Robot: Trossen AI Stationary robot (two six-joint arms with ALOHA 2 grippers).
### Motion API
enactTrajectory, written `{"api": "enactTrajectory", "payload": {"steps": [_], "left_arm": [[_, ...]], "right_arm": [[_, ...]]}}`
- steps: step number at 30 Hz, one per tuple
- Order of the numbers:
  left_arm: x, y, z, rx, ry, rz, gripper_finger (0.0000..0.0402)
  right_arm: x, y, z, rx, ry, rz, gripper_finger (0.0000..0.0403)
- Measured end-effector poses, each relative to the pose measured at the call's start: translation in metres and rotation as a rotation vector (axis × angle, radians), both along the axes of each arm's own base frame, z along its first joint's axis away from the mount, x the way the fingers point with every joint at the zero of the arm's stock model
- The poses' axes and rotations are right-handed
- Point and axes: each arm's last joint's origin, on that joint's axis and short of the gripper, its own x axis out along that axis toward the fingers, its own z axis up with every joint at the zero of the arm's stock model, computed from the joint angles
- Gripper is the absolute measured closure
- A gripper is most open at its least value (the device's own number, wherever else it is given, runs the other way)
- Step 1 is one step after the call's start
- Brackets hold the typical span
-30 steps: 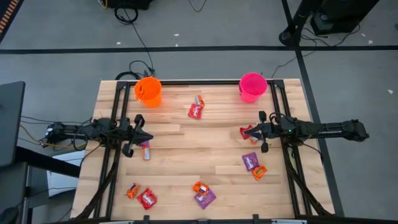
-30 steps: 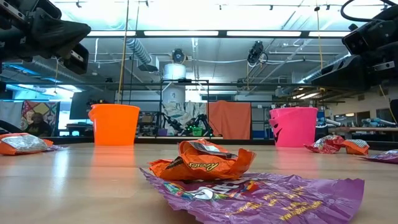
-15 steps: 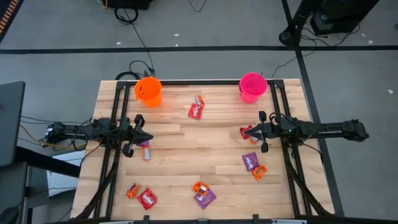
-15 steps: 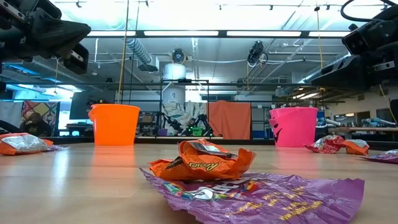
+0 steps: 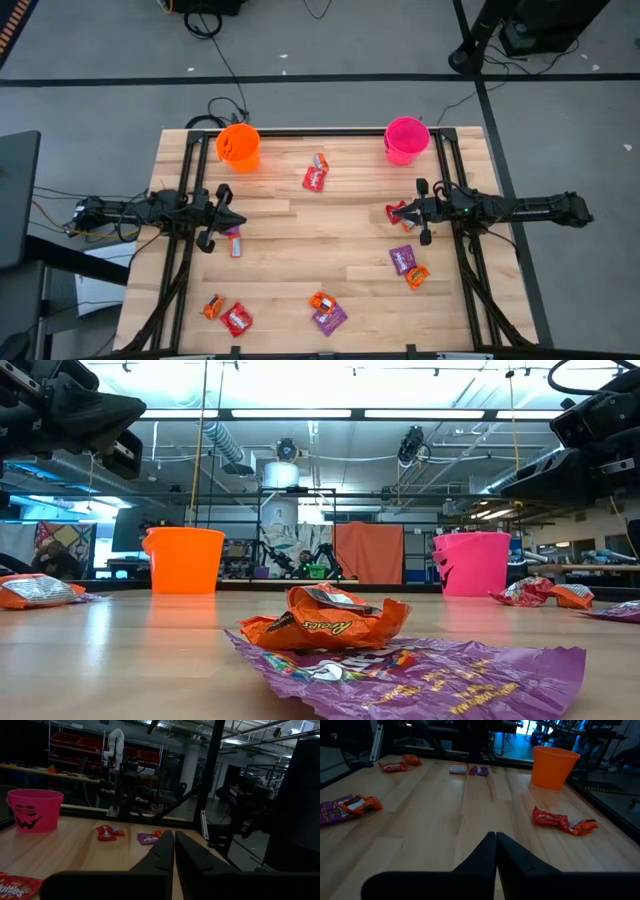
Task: Sort candy by brand, put in halloween buckets
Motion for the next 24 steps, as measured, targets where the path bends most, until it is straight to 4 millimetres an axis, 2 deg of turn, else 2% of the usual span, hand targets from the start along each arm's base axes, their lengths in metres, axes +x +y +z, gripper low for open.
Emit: {"api": "enactTrajectory", "payload": {"steps": [21, 24], "left_arm": [[-0.0002, 0.0, 0.001, 0.003, -0.011, 0.0, 0.0381], [-0.001, 0.0001, 0.0053, -0.013, -0.054, -0.002, 0.0381]], "right_arm": [[0.0, 0.0, 0.0001, -0.001, -0.001, 0.0, 0.038], [0.0005, -0.0002, 0.0026, -0.044, -0.026, 0.006, 0.038]]}}
